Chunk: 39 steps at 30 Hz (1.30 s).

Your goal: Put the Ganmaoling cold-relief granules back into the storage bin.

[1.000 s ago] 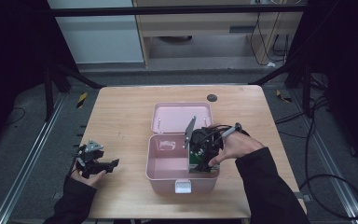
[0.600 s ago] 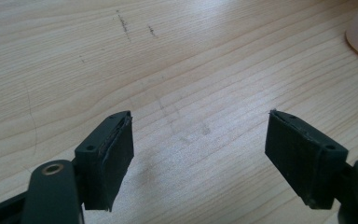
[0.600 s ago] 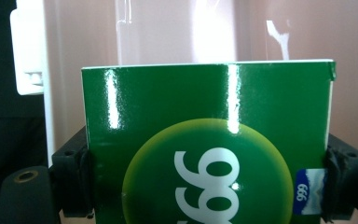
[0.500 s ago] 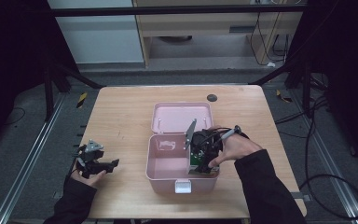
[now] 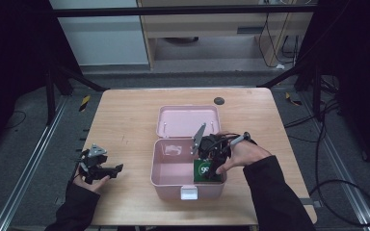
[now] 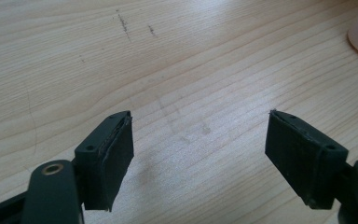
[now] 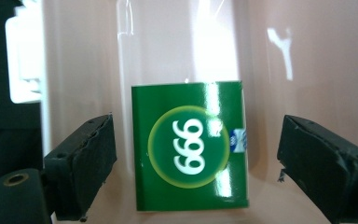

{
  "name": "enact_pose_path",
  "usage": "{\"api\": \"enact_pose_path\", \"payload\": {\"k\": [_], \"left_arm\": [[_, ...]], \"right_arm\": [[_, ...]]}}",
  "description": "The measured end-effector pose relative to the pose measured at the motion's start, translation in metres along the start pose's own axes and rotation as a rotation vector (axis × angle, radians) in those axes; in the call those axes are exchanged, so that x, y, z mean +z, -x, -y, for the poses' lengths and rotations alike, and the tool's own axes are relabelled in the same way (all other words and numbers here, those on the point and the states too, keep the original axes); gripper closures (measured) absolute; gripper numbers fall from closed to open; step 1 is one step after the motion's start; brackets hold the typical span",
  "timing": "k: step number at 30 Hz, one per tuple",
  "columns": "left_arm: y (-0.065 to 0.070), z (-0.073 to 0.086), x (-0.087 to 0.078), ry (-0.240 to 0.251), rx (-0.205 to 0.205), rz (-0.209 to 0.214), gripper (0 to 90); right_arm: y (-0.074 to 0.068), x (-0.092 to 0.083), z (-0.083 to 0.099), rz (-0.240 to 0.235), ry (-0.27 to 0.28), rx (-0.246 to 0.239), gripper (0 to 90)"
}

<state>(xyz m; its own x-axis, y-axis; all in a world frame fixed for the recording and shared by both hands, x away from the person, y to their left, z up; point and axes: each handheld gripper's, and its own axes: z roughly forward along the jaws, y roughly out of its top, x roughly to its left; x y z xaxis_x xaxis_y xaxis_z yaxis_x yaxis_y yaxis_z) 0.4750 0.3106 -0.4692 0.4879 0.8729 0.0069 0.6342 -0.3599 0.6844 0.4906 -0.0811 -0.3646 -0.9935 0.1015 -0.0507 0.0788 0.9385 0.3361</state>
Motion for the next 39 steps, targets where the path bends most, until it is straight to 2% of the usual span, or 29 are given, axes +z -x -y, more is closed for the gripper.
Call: {"api": "enact_pose_path", "payload": {"k": [4,6,12,13,14,19,24,27,30,34,35,39], "left_arm": [[0.000,0.000,0.000,0.001,0.000,-0.001,22.9],[0.000,0.000,-0.001,0.004,0.001,-0.001,22.9],[0.000,0.000,-0.002,0.006,0.006,0.001,23.1],[0.000,0.000,-0.002,0.006,0.006,0.001,23.4],[0.000,0.000,-0.002,0.006,0.007,0.001,23.6],[0.001,0.000,-0.002,0.013,0.006,0.002,25.1],[0.001,-0.001,-0.004,0.019,0.010,0.001,27.5],[0.002,-0.001,-0.004,0.021,0.011,0.001,28.9],[0.002,-0.001,-0.004,0.020,0.012,0.001,29.9],[0.002,-0.001,-0.003,0.021,0.011,-0.002,30.6],[0.002,-0.001,-0.003,0.021,0.011,-0.002,30.7],[0.002,-0.001,-0.003,0.022,0.010,-0.005,30.7]], "right_arm": [[-0.003,-0.013,0.001,0.030,0.040,-0.010,10.7],[-0.004,-0.027,0.004,0.061,0.094,0.007,10.8],[-0.006,-0.055,0.019,0.142,0.180,0.063,9.0],[-0.006,-0.055,0.019,0.142,0.180,0.063,9.0],[-0.006,-0.063,0.028,0.166,0.204,0.086,9.0],[-0.007,-0.071,0.055,0.225,0.240,0.153,9.0],[-0.008,-0.071,0.085,0.280,0.319,0.243,9.6],[-0.008,-0.067,0.103,0.334,0.350,0.321,9.3],[-0.006,-0.058,0.122,0.382,0.390,0.425,9.3],[-0.005,-0.042,0.147,0.432,0.415,0.559,7.4],[-0.005,-0.042,0.147,0.432,0.415,0.559,7.4],[-0.009,-0.026,0.166,0.463,0.452,0.657,6.4]]}}
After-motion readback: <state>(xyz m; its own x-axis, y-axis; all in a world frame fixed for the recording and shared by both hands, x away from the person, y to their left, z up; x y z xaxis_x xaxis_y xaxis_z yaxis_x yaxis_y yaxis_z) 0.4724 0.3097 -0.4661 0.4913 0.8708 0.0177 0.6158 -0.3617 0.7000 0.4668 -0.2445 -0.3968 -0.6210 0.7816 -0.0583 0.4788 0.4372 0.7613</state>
